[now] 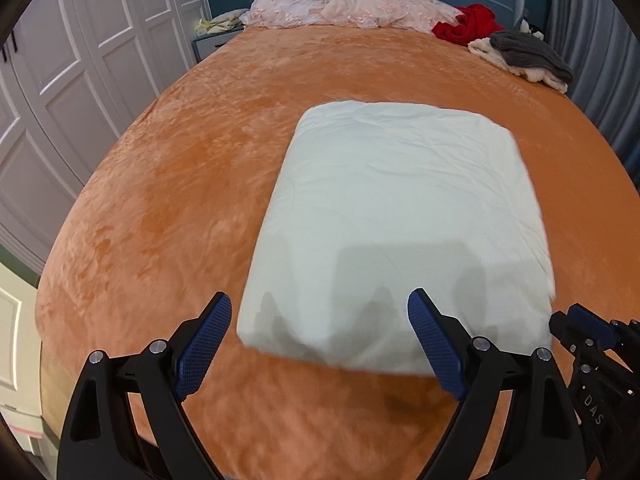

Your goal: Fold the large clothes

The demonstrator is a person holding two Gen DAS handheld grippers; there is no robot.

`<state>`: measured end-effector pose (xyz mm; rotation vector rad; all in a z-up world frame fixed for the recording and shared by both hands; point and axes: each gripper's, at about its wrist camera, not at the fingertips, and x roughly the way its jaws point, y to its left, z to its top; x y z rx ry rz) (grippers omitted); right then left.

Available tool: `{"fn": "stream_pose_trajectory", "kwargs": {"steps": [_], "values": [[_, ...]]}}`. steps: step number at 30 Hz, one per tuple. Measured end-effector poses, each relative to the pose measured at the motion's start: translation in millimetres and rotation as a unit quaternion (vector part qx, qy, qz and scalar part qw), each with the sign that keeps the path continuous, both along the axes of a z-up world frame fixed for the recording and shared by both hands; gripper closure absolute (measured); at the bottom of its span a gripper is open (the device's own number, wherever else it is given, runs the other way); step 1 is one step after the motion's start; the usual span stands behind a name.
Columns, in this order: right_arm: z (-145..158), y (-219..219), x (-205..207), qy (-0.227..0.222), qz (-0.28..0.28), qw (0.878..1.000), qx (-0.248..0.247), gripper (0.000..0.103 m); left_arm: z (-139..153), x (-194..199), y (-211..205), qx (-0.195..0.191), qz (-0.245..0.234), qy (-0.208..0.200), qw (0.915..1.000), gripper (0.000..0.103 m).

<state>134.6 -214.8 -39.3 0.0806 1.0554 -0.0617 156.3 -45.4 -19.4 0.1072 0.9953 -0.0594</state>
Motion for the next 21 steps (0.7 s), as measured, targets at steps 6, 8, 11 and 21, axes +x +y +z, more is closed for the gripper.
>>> {"fn": "stream_pose_trajectory", "kwargs": {"steps": [6, 8, 11, 21], "values": [[25.0, 3.9, -43.9, -0.039, -0.001, 0.999, 0.012, 0.057, 10.2, -28.4, -2.3, 0.0, 0.006, -0.008, 0.9999, 0.016], [32.1, 8.7, -55.2, -0.051, 0.001, 0.999, 0.01, 0.046, 11.4, -38.1, -4.2, 0.003, 0.007, -0.008, 0.9999, 0.016], [40.7, 13.3, -70.1, -0.069, -0.001, 0.998, 0.0, 0.041, 13.0, -51.2, -7.0, 0.013, 0.009, -0.014, 0.9998, 0.016], [47.1, 19.4, -104.7, -0.089, -0.024, 0.996, 0.001, 0.031, 16.7, -86.1, -3.5, 0.016, 0.012, -0.024, 0.9995, 0.016]]}}
